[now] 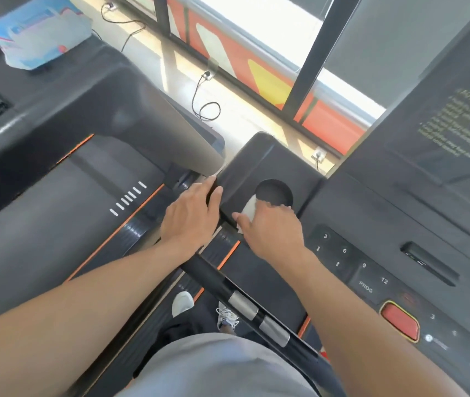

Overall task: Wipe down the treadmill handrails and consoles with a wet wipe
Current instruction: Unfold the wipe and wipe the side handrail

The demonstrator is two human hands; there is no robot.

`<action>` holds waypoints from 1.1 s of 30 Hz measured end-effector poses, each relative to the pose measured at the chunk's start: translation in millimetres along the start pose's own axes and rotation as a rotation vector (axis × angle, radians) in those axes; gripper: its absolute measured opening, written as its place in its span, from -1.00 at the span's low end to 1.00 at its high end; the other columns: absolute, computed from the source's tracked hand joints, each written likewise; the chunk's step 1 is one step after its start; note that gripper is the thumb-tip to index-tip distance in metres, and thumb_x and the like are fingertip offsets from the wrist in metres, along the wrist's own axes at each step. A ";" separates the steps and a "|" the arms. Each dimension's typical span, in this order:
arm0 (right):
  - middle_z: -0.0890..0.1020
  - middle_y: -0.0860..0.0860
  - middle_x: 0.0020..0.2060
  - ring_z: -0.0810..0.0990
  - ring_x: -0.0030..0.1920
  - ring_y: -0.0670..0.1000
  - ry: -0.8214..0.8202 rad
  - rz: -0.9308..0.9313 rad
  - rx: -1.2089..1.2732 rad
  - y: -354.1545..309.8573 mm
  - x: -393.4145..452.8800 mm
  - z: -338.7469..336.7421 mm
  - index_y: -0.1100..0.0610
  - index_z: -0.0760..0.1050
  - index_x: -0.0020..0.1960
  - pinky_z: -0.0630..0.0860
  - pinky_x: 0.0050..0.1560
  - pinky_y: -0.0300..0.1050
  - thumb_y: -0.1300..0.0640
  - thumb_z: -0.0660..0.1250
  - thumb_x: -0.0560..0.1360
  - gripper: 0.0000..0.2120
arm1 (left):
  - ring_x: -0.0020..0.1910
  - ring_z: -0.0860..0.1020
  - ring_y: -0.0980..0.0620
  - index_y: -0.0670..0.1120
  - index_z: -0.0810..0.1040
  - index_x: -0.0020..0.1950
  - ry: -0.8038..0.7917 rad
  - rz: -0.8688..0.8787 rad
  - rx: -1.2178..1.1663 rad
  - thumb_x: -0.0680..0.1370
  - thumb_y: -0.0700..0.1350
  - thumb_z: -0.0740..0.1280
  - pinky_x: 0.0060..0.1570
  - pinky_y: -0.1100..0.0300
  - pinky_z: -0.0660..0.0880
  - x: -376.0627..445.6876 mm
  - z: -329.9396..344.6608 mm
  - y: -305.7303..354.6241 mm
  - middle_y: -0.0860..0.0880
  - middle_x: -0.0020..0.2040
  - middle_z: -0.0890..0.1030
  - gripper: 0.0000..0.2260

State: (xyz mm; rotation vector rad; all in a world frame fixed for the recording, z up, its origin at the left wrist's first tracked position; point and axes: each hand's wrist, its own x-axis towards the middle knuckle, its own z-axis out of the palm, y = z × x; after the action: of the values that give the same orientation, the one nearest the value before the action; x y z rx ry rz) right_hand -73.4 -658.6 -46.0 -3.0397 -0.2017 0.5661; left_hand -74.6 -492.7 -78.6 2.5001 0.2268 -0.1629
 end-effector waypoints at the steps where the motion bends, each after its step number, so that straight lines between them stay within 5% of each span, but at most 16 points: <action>1: 0.60 0.16 0.23 0.49 0.31 0.21 0.016 0.021 -0.010 -3.4 -3.3 4.3 0.20 0.46 0.33 0.30 0.40 0.01 -0.24 0.06 0.68 -0.45 | 0.38 0.48 -0.06 0.08 0.34 0.54 -0.004 0.003 -0.003 0.71 0.19 0.00 0.27 -0.10 0.46 0.2 0.4 -0.8 0.04 0.44 0.49 -0.55; 3: 0.51 0.19 0.38 0.37 0.45 0.24 0.129 0.047 -0.071 -4.0 -14.3 14.5 0.19 0.44 0.44 0.18 0.55 0.13 -0.20 0.14 0.66 -0.45 | 0.38 0.47 -0.07 0.08 0.33 0.53 -0.007 0.007 -0.011 0.70 0.19 -0.01 0.25 -0.06 0.43 1.4 0.3 -1.6 0.05 0.46 0.46 -0.55; 8: 0.61 0.09 0.06 0.56 0.09 0.17 0.323 0.108 0.092 -4.9 -24.7 25.5 0.17 0.45 0.42 0.48 0.25 0.07 -0.10 0.33 0.60 -0.50 | 0.44 0.41 -0.08 0.10 0.29 0.56 -0.049 -0.010 -0.020 0.69 0.22 -0.03 0.28 -0.08 0.39 7.3 1.1 -5.6 0.02 0.49 0.42 -0.52; 11: 0.63 0.07 0.07 0.56 0.14 0.16 0.262 0.093 0.225 -18.5 -27.8 18.5 0.15 0.43 0.35 0.43 0.25 0.02 -0.04 0.32 0.62 -0.61 | 0.39 0.44 -0.10 0.10 0.29 0.54 -0.056 0.010 -0.051 0.68 0.23 -0.03 0.27 -0.12 0.40 6.8 1.1 -8.4 0.01 0.43 0.46 -0.52; 17: 0.62 0.19 0.14 0.61 0.04 0.23 -0.004 0.231 0.374 -28.8 11.2 -2.9 0.15 0.26 0.52 0.39 -0.08 -0.05 -0.08 0.12 0.69 -0.51 | 0.39 0.43 -0.12 0.07 0.30 0.55 -0.080 0.031 -0.063 0.69 0.20 0.01 0.25 -0.12 0.40 7.9 -0.4 -10.3 -0.02 0.44 0.46 -0.53; 20: 0.50 0.23 0.17 0.53 -0.13 0.25 -0.002 0.045 0.023 -22.5 -0.9 -1.7 0.12 0.29 0.48 0.44 -0.15 0.03 0.04 0.06 0.70 -0.62 | 0.38 0.43 -0.13 0.07 0.28 0.56 -0.093 0.033 -0.061 0.68 0.20 0.01 0.24 -0.13 0.41 5.5 -1.8 -12.3 -0.03 0.44 0.45 -0.52; 22: 0.49 0.20 0.18 0.55 -0.04 0.28 -0.063 -0.050 -0.215 -10.9 -14.4 -4.7 -0.01 0.24 0.54 0.51 0.10 0.13 0.09 0.00 0.70 -0.58 | 0.38 0.43 -0.12 0.08 0.26 0.56 -0.097 0.032 -0.056 0.68 0.20 0.01 0.25 -0.13 0.41 6.1 -2.5 -12.1 -0.02 0.45 0.44 -0.53; 25: 0.48 0.18 0.35 0.47 0.35 0.27 -0.188 -0.004 -0.258 1.9 2.3 -13.0 -0.15 0.14 0.61 0.18 0.53 0.19 -0.08 -0.16 0.70 -0.51 | 0.38 0.43 -0.12 0.08 0.27 0.56 -0.093 0.031 -0.050 0.69 0.20 0.01 0.26 -0.12 0.40 7.6 -2.4 -10.5 -0.01 0.46 0.44 -0.53; 27: 0.29 0.25 0.53 0.25 0.54 0.25 -0.267 0.056 -0.198 -3.1 20.0 -8.7 0.03 0.07 0.65 0.07 0.59 0.16 -0.34 -0.30 0.59 -0.23 | 0.38 0.43 -0.12 0.08 0.28 0.55 -0.088 0.025 -0.060 0.69 0.19 0.01 0.26 -0.12 0.41 7.4 -2.1 -10.6 -0.01 0.45 0.44 -0.54; 29: 0.12 0.26 0.60 0.04 0.62 0.22 -0.184 0.119 -0.045 -11.2 29.2 4.8 0.26 -0.02 0.65 -0.06 0.63 0.12 -0.44 -0.24 0.58 -0.07 | 0.37 0.44 -0.11 0.08 0.29 0.55 -0.082 0.026 -0.076 0.69 0.19 0.01 0.26 -0.12 0.42 6.4 -2.1 -10.6 -0.02 0.45 0.45 -0.54; 33: 0.48 0.19 0.39 0.36 0.48 0.17 -0.033 0.095 0.085 -4.5 3.6 11.6 0.29 0.35 0.43 0.17 0.57 0.05 -0.39 -0.05 0.62 -0.20 | 0.39 0.45 -0.10 0.08 0.29 0.55 -0.073 0.021 -0.069 0.69 0.19 0.01 0.27 -0.12 0.42 6.0 -2.4 -10.0 0.00 0.47 0.45 -0.54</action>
State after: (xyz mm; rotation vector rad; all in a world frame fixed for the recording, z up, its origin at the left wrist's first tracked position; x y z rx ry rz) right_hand -74.8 -653.5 -57.8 -2.9721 -0.0335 0.6145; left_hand -70.5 -482.6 -83.4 2.4219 0.1732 -0.2339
